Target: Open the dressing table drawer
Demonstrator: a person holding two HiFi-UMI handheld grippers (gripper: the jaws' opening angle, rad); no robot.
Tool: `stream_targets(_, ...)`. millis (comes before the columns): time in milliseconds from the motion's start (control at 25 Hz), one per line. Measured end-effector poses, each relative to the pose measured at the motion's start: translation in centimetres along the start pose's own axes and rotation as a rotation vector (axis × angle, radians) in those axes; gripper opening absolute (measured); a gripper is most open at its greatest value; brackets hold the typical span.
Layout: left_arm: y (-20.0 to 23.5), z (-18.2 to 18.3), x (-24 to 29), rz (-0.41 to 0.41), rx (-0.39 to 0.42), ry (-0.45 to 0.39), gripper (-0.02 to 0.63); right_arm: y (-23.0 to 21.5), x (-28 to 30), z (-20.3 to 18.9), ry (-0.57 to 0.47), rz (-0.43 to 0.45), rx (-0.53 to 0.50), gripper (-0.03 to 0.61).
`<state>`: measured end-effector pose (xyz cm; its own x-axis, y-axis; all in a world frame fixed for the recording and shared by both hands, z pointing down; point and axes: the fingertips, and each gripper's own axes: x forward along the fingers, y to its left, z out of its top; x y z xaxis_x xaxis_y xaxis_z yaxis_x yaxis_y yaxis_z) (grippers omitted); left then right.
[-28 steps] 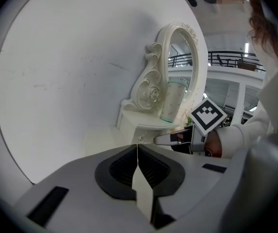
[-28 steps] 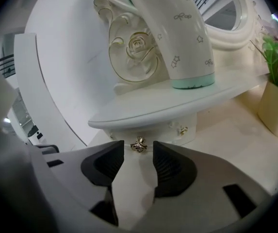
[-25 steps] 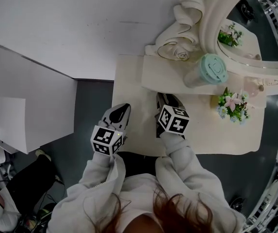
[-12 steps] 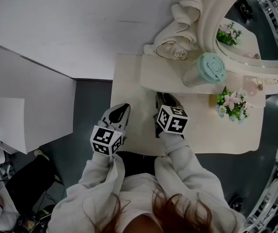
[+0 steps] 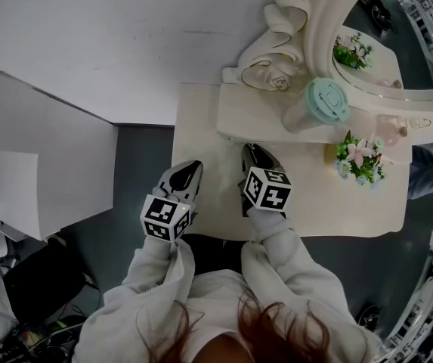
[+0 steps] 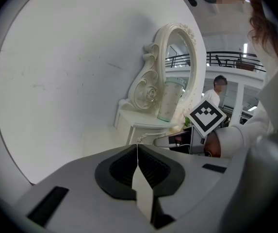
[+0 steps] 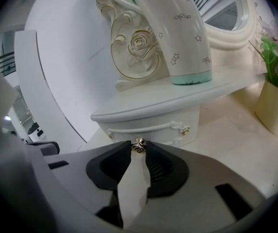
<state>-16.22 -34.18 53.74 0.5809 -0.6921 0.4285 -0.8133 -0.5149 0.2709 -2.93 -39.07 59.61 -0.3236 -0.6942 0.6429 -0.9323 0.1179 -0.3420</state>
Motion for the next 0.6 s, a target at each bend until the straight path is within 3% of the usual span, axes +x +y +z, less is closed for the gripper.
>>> stream_targets(600, -0.8, -0.1, -1.5, -0.001, 0.018, -0.029, 0.020, 0.3, -1.7, -1.7, -0.002, 0.000, -0.009, 0.107)
